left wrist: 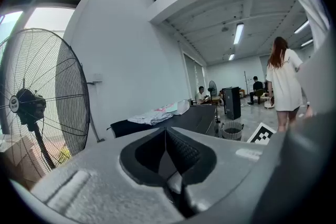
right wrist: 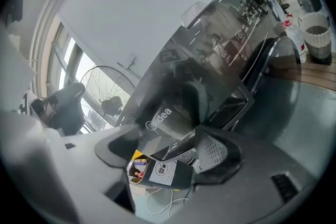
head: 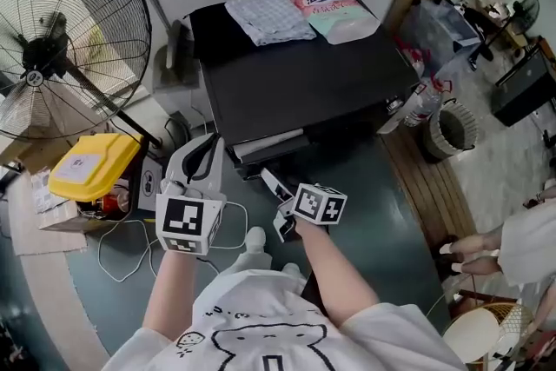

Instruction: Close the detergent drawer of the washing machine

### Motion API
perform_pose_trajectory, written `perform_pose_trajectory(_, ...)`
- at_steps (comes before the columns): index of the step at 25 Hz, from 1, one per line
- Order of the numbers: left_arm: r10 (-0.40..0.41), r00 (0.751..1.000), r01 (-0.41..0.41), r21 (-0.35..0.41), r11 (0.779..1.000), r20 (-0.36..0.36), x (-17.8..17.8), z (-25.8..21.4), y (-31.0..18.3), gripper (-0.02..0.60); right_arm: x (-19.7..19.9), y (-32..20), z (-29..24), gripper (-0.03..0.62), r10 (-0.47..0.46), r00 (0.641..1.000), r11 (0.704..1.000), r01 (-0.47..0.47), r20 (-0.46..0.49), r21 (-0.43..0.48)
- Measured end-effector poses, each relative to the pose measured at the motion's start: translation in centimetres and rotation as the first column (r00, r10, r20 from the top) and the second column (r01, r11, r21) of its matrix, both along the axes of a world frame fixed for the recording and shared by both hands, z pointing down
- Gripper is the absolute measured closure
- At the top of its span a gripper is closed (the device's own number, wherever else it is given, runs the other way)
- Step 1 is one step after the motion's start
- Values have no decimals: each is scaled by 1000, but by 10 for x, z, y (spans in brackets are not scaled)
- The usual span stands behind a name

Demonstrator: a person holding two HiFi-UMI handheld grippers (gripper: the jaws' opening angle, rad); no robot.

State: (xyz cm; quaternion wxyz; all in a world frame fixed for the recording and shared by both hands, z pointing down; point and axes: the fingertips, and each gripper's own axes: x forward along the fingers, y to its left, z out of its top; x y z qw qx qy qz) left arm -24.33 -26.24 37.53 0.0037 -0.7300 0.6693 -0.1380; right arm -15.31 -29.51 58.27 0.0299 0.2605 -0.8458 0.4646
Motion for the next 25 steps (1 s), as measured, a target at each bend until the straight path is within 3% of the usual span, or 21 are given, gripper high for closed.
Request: perform_pose_trajectory(25,4,1000,-5,-27,1000,-7,-26,10,-32,565,-27,-26,-1,267,28,1000,1000,-28,10,7)
